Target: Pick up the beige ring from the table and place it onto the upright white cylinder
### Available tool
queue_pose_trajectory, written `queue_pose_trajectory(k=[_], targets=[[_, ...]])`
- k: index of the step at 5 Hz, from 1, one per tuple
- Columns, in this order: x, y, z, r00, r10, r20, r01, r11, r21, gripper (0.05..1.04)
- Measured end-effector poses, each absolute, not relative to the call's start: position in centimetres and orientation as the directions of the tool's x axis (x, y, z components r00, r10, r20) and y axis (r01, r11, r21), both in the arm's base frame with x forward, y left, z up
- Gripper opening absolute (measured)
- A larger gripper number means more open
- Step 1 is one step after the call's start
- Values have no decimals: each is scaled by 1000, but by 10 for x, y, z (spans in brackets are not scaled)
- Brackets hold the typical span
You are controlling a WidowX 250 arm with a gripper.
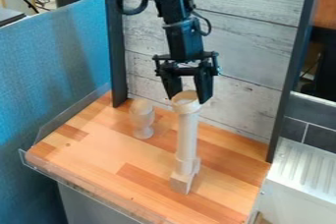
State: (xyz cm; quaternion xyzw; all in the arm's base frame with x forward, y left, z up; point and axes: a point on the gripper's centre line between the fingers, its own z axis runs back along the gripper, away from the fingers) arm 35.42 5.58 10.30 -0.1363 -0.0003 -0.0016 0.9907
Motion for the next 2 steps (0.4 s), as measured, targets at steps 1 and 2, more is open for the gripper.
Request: queue_pose_trajectory(k=[1,2], targets=[[358,57,103,1000,7,20,-1,965,-261,791],[358,57,94,999,-6,43,16,967,-255,1001]])
